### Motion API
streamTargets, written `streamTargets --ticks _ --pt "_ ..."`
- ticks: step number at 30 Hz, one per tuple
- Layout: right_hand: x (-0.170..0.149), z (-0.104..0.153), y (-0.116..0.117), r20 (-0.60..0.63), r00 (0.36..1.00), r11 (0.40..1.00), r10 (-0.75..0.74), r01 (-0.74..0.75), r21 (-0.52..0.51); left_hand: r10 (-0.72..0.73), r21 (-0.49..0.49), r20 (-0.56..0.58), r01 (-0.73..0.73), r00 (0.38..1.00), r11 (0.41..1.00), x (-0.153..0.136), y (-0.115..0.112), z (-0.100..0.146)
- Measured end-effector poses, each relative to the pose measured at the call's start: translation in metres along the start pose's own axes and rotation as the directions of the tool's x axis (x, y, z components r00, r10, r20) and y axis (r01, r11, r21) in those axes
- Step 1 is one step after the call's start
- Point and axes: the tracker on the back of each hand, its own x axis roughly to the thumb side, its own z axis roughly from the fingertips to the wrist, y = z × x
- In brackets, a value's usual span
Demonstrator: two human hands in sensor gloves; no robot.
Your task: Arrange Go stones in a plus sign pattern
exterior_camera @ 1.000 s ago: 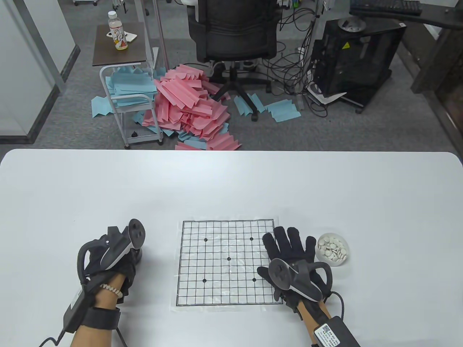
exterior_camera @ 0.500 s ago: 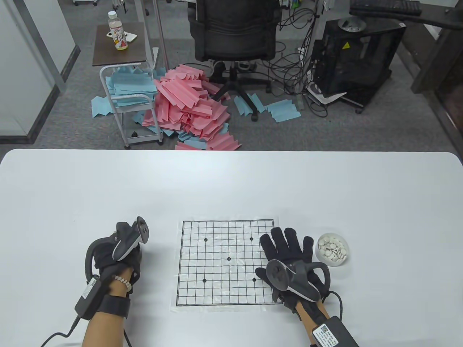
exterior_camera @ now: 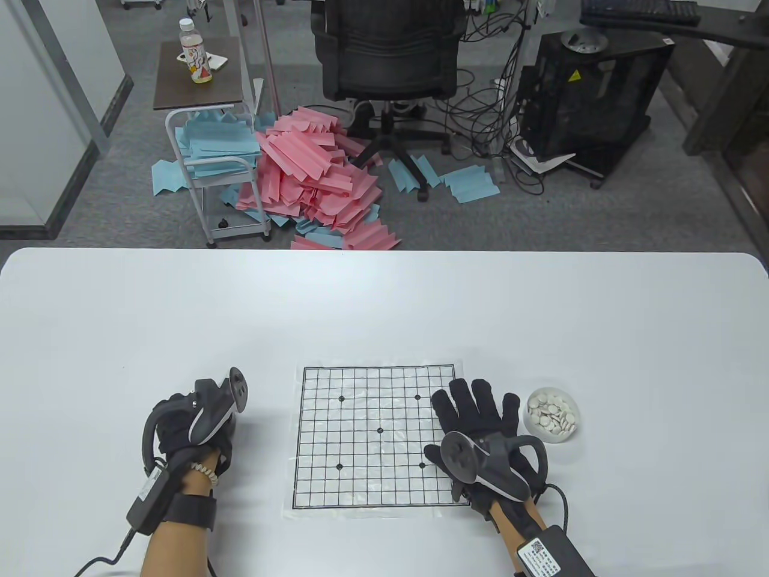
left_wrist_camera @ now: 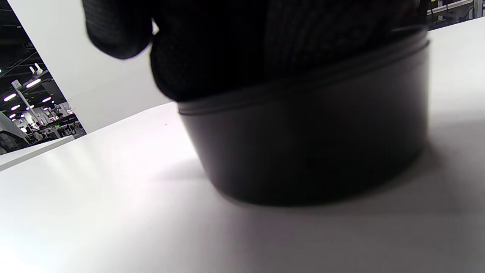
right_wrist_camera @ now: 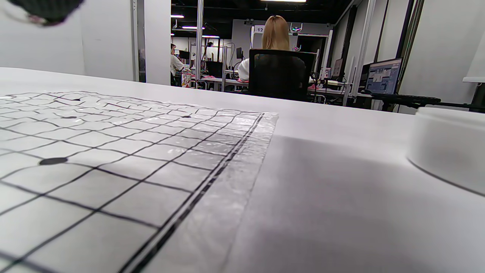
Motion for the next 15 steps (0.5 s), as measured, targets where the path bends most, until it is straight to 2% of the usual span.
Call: streamTargets --ticks 15 --pt "-0.0014 0.0000 0.0002 -0.004 1.000 1.000 -0.003 0.003 -0.001 0.044 0.037 -0.042 -0.043 0.998 0.998 -0.0070 -0.0005 -0.0007"
